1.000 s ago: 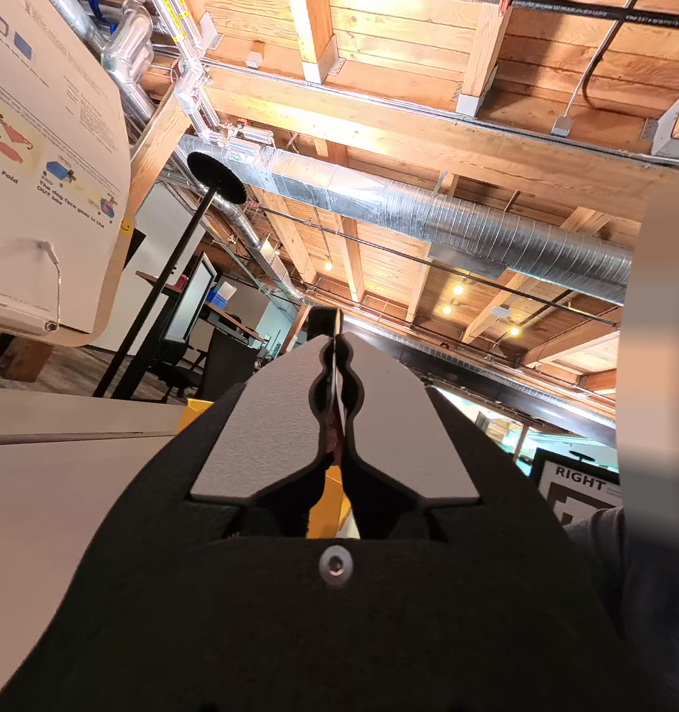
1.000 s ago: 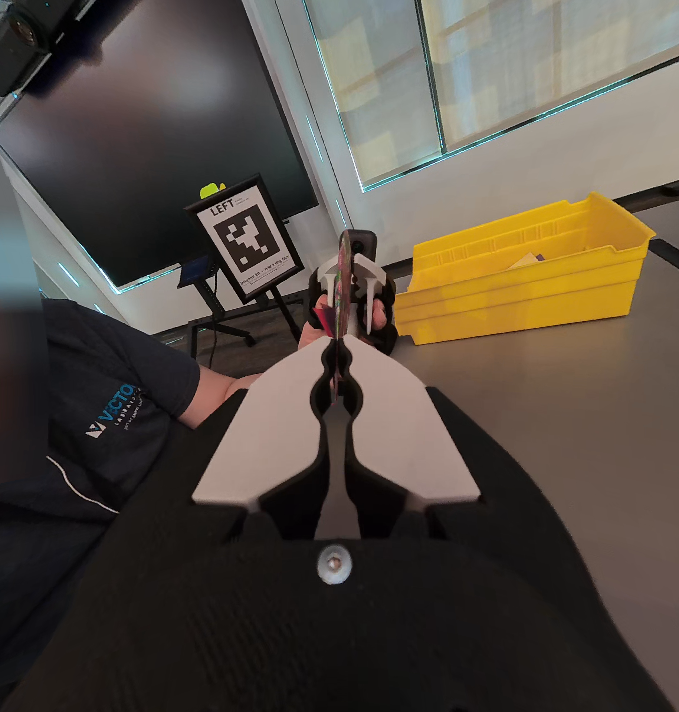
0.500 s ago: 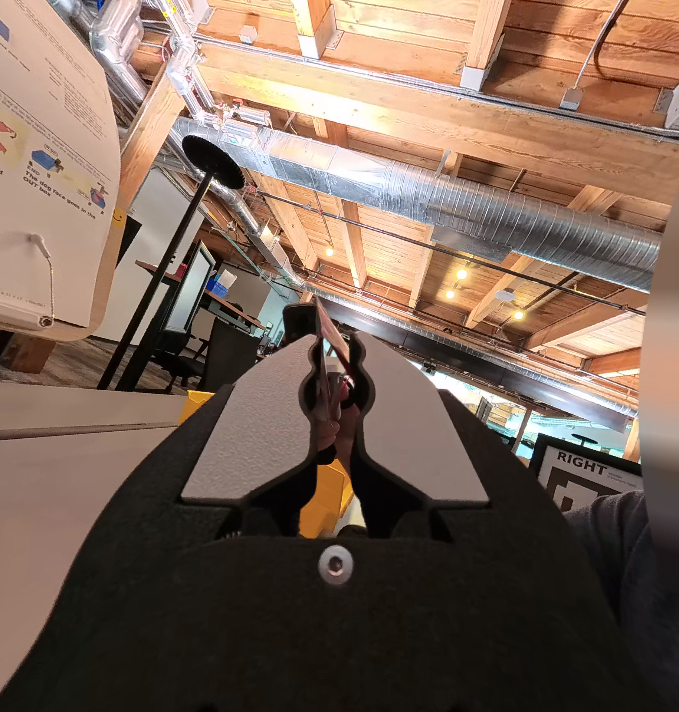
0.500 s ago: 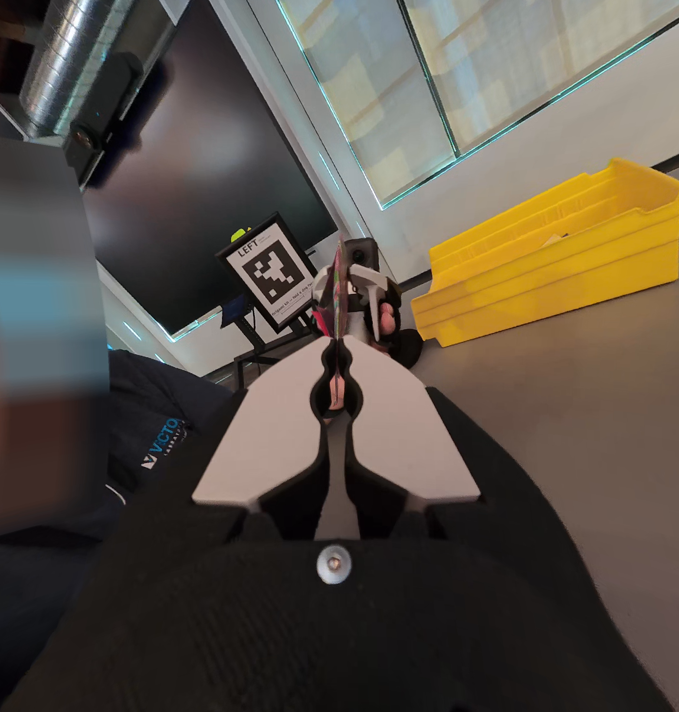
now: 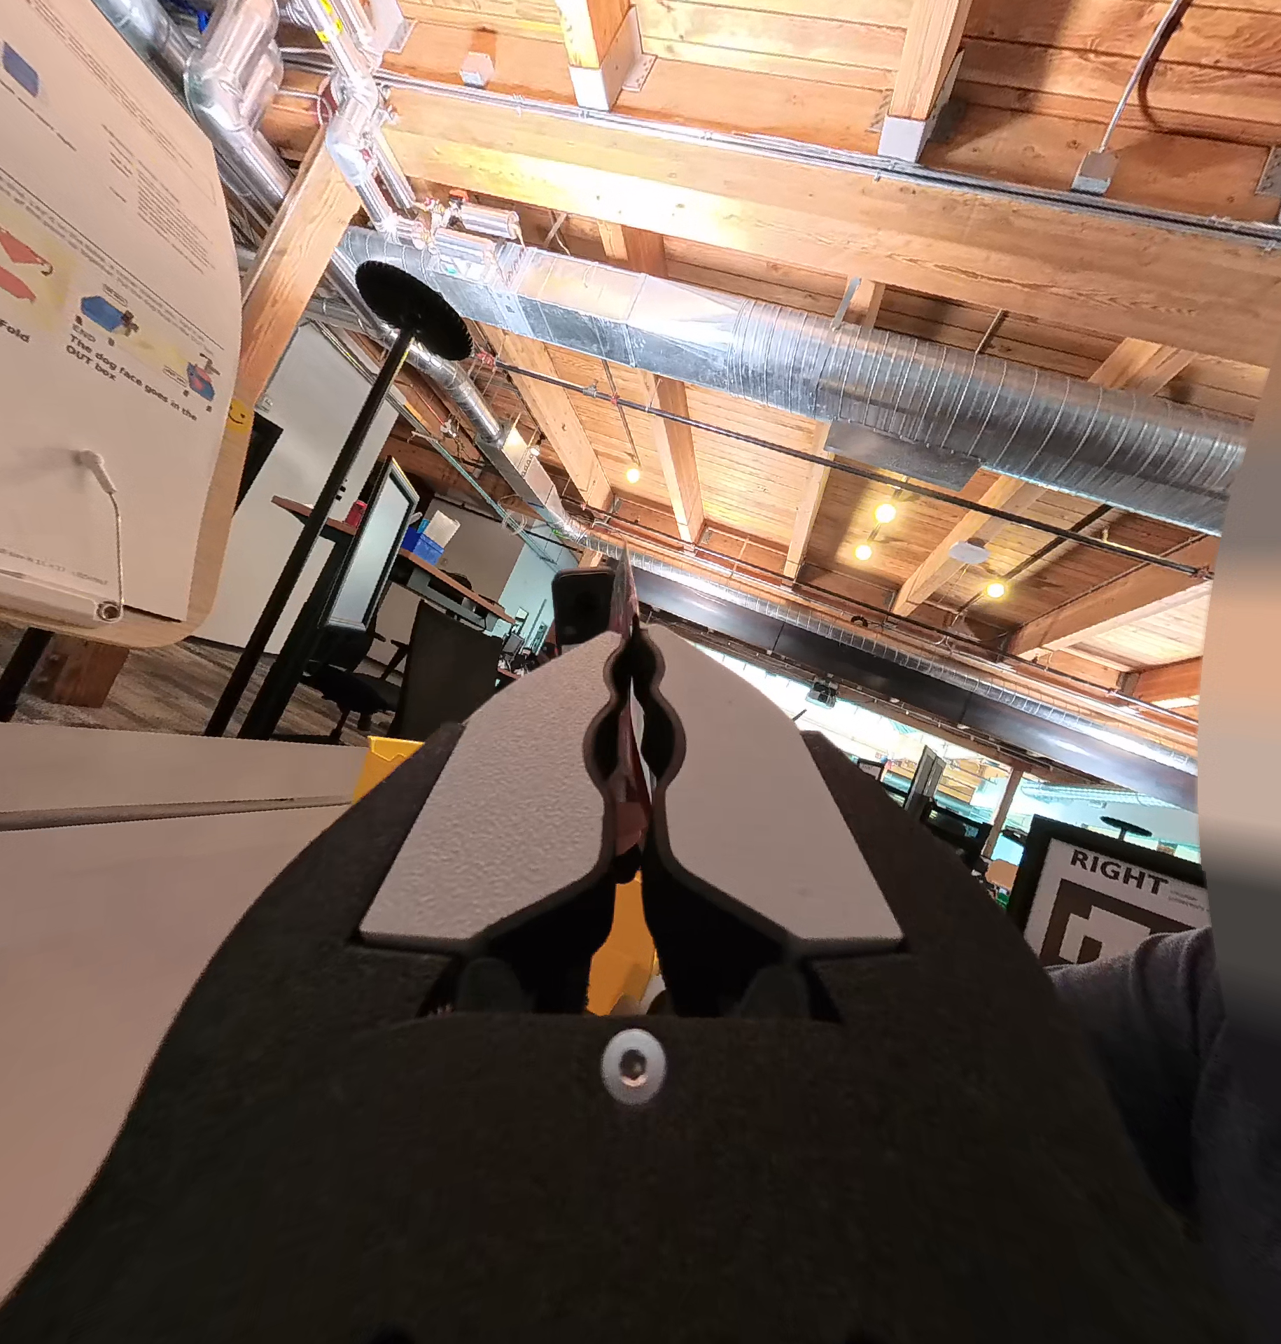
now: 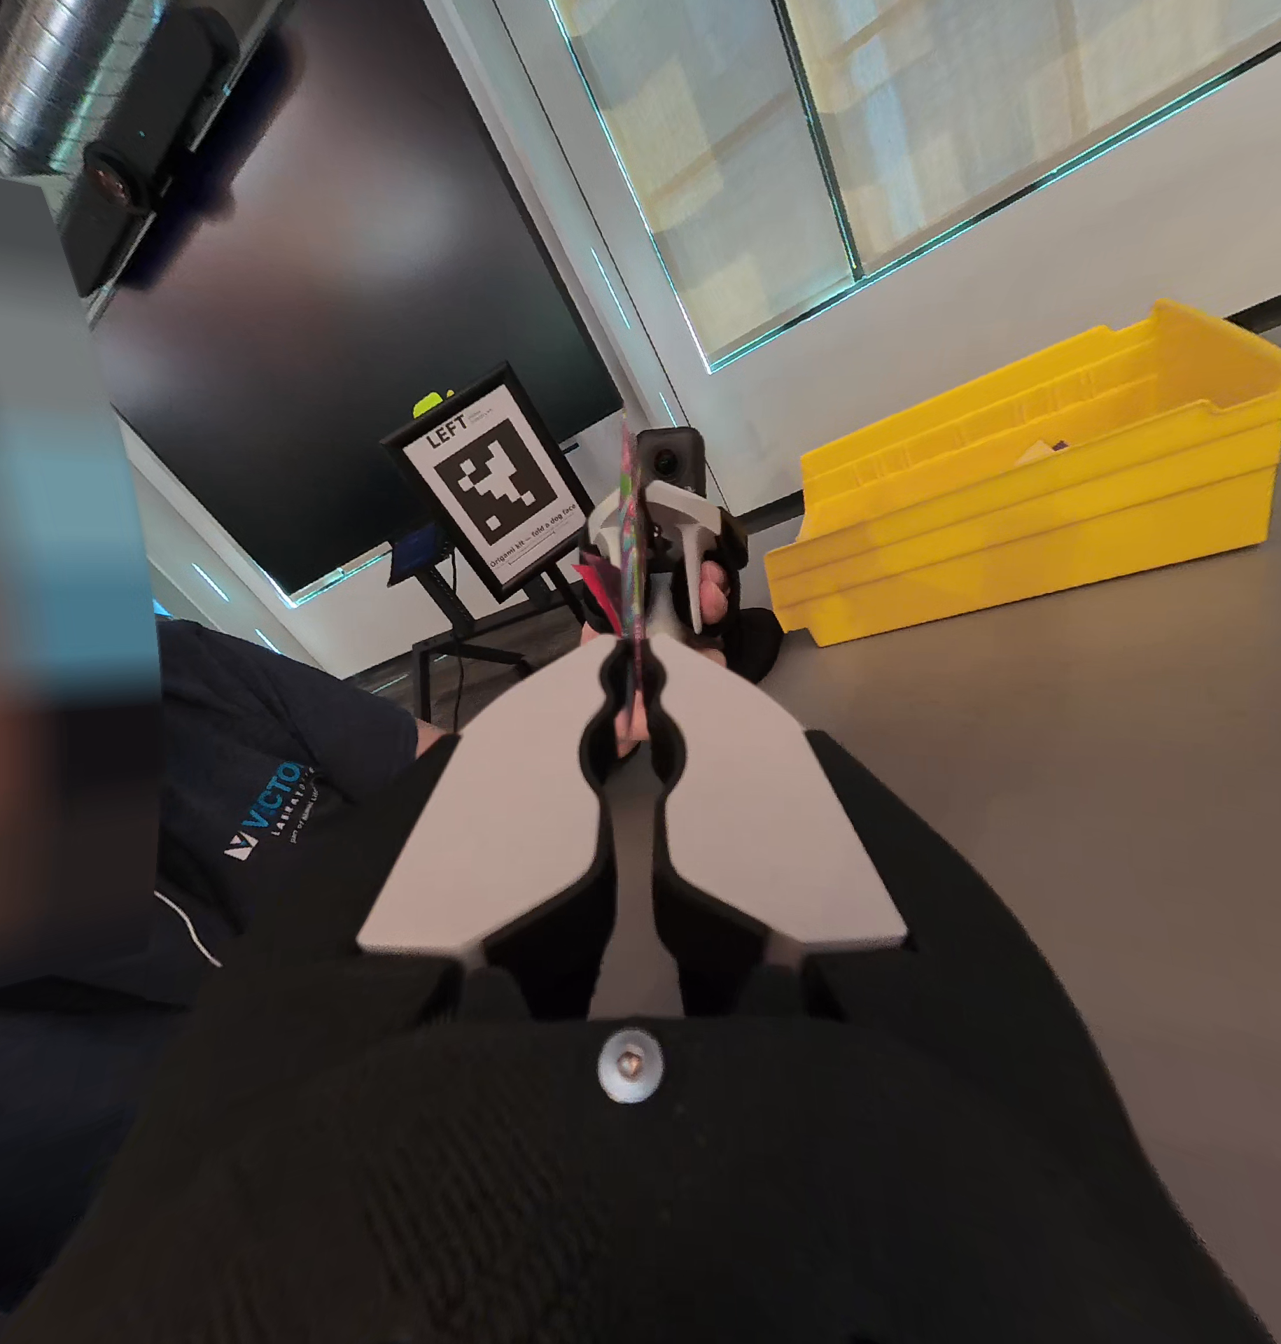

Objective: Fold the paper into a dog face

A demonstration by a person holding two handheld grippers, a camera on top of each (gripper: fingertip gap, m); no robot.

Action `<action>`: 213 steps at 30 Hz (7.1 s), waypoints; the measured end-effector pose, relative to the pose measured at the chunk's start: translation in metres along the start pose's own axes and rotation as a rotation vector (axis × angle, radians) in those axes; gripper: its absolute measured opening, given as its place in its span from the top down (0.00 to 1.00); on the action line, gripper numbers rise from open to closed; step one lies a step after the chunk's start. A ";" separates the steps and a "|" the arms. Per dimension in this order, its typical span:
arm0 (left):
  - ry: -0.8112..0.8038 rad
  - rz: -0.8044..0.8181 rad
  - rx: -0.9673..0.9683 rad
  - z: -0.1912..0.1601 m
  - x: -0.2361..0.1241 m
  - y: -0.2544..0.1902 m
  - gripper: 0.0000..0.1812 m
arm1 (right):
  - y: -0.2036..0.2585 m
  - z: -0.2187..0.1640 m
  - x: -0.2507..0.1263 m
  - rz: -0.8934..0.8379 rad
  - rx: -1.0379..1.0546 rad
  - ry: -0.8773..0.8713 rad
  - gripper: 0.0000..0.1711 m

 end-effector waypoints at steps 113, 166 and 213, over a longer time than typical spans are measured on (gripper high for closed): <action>0.001 0.034 -0.040 -0.010 0.004 0.009 0.91 | 0.060 0.042 -0.060 -0.068 -0.031 -0.107 0.99; 0.089 0.161 -0.100 -0.043 0.018 0.023 0.91 | 0.065 0.036 -0.058 -0.113 0.060 -0.096 0.99; 0.083 0.158 -0.080 -0.039 0.016 0.021 0.91 | 0.050 0.034 -0.066 -0.101 0.090 -0.130 0.99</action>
Point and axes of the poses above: each gripper's, where its closed fingertips meet, x out along the fingers, z out of its top, y = z × x across the jaws, the point moved 7 cm from there along -x, back along the fingers, and after that the axes turned 15 degrees about z, right-handed, at the moved point
